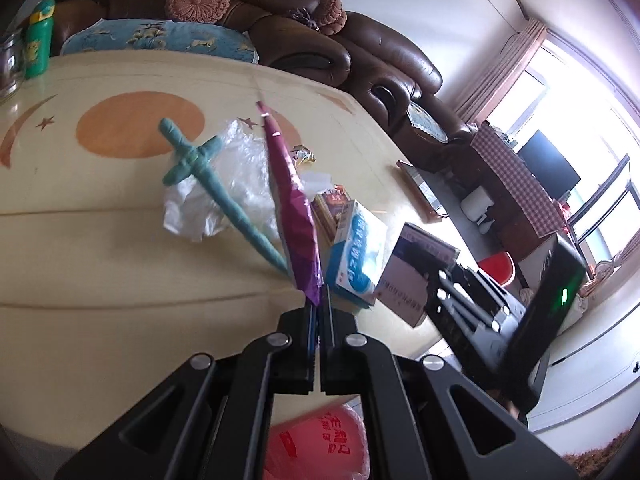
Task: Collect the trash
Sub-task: 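Grasp the purple QQ bag with the left tool while the right tool grasps the white medicine box, then carry the QQ bag in the left tool while the right tool carries the box to the bin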
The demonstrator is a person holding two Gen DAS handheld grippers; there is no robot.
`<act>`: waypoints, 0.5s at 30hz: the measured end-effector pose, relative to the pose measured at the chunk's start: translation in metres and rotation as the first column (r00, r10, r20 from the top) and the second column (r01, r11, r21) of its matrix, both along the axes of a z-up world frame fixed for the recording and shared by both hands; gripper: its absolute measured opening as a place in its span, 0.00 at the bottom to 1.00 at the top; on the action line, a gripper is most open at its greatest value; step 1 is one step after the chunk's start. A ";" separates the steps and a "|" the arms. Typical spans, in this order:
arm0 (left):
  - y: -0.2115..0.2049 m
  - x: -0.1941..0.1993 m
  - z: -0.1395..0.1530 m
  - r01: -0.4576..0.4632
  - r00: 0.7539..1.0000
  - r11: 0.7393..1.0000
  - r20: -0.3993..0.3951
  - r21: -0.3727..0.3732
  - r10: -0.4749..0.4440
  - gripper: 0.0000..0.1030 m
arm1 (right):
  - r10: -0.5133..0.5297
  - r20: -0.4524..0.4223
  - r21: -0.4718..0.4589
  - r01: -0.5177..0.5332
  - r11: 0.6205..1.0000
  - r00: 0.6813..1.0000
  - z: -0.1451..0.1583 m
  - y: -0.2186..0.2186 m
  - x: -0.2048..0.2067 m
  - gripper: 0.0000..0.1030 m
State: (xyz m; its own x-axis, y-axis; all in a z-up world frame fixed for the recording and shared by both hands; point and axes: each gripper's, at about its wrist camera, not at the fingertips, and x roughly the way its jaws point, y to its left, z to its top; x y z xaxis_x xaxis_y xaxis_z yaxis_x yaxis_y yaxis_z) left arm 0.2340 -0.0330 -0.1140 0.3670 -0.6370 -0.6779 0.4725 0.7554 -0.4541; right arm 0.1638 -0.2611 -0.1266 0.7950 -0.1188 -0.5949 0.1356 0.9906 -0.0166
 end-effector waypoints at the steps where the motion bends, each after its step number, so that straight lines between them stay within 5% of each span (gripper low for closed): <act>1: 0.001 -0.005 0.003 0.002 1.000 1.000 0.010 0.003 -0.002 0.01 | 0.023 -0.002 0.014 -0.023 1.000 1.000 0.002 0.001 -0.001 0.21; 15: 0.001 -0.047 0.047 0.045 0.995 0.999 0.085 0.001 -0.045 0.01 | 0.088 0.126 -0.024 -0.086 0.996 0.988 0.068 0.027 -0.055 0.20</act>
